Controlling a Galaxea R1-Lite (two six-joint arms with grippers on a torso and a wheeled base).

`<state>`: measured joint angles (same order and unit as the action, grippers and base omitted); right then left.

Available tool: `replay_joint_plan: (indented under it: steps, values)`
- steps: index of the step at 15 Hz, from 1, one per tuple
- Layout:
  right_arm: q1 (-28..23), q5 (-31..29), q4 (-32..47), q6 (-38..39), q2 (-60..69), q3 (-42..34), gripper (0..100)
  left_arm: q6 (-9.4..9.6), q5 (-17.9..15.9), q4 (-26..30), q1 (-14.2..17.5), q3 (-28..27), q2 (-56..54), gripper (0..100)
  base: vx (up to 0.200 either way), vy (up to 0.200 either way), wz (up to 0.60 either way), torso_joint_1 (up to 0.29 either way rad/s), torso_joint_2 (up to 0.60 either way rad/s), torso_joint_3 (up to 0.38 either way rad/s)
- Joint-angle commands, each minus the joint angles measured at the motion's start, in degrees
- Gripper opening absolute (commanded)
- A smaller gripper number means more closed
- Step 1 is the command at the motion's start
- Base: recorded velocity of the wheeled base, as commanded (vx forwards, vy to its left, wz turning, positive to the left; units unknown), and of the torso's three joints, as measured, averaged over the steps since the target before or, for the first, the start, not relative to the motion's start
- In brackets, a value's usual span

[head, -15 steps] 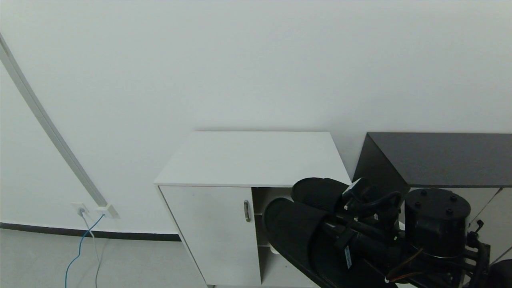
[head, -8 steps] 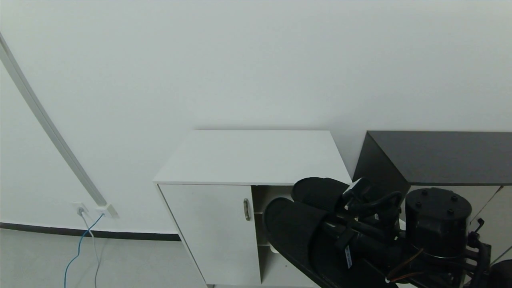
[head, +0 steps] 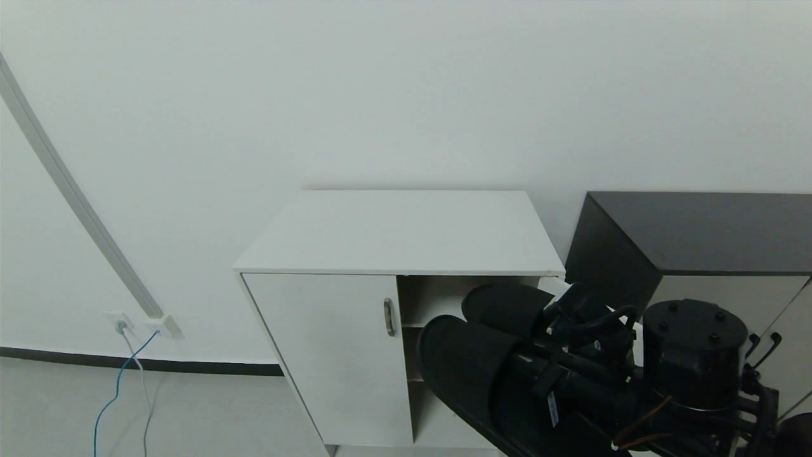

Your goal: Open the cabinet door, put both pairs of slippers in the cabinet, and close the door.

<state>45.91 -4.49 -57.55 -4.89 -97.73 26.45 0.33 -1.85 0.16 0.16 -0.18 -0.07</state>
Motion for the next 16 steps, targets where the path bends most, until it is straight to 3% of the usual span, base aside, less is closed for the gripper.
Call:
replay_joint_plan:
  steps: [1,16]
  values:
    - [0.06,0.0,-0.02,-0.03,-0.09,0.0,0,0.02,0.01,0.02,0.02,0.01,0.07,0,0.0,0.0,0.0,-0.217,0.49,0.281]
    - [0.14,-0.08,-0.02,-0.3,-0.09,-0.09,0,-0.07,0.01,0.02,0.02,0.01,0.07,0,0.0,0.0,0.0,-0.199,0.52,0.319]
